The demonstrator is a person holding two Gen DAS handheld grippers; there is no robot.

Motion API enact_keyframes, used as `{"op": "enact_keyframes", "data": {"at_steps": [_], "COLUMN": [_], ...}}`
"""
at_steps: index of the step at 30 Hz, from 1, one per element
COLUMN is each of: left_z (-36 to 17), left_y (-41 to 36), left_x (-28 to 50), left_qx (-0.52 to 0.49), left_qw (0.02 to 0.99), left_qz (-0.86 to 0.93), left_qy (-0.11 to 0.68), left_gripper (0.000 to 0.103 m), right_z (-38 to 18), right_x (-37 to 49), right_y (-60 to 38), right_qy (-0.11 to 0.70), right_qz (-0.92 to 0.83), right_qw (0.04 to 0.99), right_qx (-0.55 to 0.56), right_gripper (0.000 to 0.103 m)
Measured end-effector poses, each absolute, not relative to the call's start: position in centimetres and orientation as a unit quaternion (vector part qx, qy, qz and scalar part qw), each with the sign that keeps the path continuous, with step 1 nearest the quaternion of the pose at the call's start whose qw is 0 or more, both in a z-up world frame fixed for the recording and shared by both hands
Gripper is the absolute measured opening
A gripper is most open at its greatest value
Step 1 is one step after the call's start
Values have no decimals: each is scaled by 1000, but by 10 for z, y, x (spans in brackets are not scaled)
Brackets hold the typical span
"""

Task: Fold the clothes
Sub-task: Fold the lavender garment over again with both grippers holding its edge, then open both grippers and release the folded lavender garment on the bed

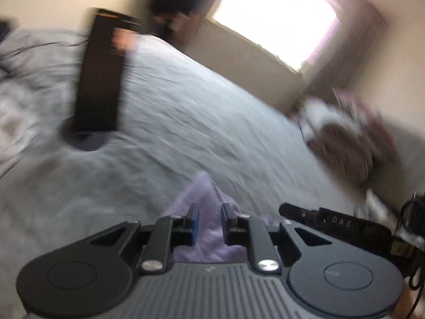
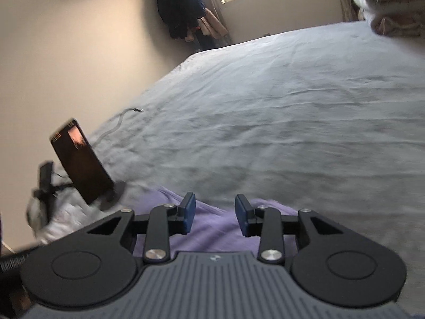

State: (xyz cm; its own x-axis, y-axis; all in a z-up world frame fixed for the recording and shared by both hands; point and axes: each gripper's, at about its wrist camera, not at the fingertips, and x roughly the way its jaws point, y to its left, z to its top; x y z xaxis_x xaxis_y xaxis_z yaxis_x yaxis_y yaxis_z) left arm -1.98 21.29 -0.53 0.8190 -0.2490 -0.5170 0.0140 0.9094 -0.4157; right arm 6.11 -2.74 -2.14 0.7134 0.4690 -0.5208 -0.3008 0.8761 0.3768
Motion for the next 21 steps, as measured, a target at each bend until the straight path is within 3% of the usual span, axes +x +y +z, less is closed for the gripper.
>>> {"op": "enact_keyframes", "data": {"at_steps": [7, 10, 11, 15, 17, 21], "left_z": [-30, -50, -56, -66, -67, -64], "left_y": [201, 206, 208, 223, 229, 241], "left_x": [45, 61, 64, 76, 78, 77], "left_qx": [-79, -86, -91, -141, -150, -164], "left_qw": [941, 940, 941, 936, 937, 935], "left_qz": [-120, -132, -131, -131, -114, -101], "left_qy": [307, 303, 298, 293, 295, 298], "left_gripper": [14, 13, 12, 8, 9, 11], "right_z": [-47, -60, -64, -74, -75, -70], "right_x": [61, 68, 69, 76, 76, 68], "right_y": [-26, -16, -16, -29, -37, -50], "right_qy": [299, 298, 299, 299, 297, 292], "right_qz": [210, 204, 197, 175, 162, 153], "right_qw": [926, 931, 932, 936, 939, 940], "right_qx": [92, 60, 50, 55, 67, 87], "right_gripper": [38, 36, 29, 25, 15, 16]}}
